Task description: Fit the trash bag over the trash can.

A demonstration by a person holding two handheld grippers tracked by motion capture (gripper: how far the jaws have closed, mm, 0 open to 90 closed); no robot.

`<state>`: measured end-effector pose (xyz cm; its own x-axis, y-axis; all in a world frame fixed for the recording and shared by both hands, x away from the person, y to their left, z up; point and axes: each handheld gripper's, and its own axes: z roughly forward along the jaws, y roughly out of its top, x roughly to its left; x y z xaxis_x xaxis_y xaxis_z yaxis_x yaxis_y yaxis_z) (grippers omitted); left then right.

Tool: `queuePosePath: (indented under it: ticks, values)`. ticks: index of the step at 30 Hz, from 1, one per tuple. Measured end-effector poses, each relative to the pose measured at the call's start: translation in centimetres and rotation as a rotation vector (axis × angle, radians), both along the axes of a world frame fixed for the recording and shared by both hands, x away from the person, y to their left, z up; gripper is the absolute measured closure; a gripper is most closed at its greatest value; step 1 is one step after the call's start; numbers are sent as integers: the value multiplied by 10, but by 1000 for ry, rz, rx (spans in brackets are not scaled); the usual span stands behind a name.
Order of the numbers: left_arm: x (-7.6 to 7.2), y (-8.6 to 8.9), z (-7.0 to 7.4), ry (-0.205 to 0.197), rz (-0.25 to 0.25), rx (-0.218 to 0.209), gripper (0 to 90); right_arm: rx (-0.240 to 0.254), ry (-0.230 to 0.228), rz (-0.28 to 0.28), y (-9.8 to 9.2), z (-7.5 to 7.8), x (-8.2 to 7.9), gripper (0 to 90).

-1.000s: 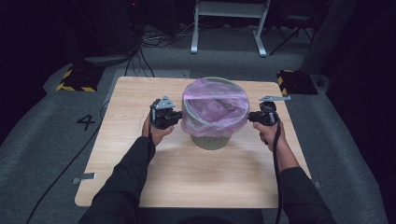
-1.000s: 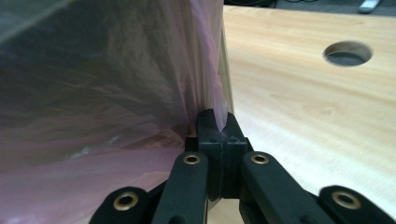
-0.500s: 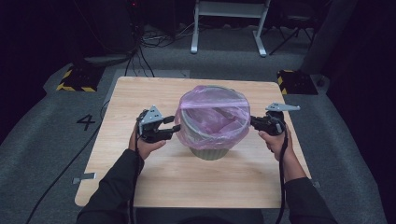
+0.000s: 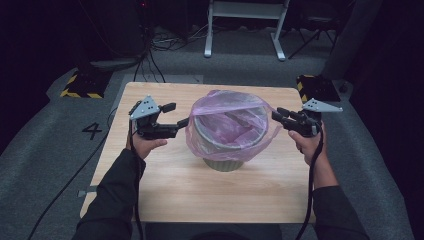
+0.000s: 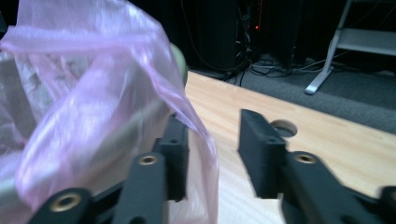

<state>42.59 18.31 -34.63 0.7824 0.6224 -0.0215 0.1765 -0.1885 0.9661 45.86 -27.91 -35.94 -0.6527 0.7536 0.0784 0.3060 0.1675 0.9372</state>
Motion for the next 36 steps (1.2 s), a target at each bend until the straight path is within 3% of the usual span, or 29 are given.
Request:
queuePosePath:
  ticks: [2,5,7,9,11,14,18,21,24,29,36]
  values:
    - [7,-9,5,6,-6,38,267,-1,-11,6,2,5,3,570]
    - [17,-18,8,17,-9,57,314,-18,-15,6,7,13,11,591]
    - [23,-21,7,25,-30,74,419,-12,-13,15,10,15,15,695]
    - [29,-26,3,19,-54,102,518,-42,-59,3,15,17,16,817]
    - [31,-28,0,7,-50,120,620,-69,-95,17,20,19,17,871]
    - [35,-30,-2,-15,-32,117,764,-89,-114,13,27,20,20,897]
    - [38,-31,-3,-30,-18,115,885,-83,-121,7,32,23,25,900]
    - [44,-32,-1,-31,-12,110,894,-93,-118,-3,35,24,30,900]
    - [52,-30,0,-25,25,94,897,-98,-103,-11,37,25,36,900]
    - [72,-31,-10,46,72,71,899,-132,-78,-40,41,17,50,900]
    - [94,-38,-30,143,109,61,899,-130,36,-52,44,-9,68,900]
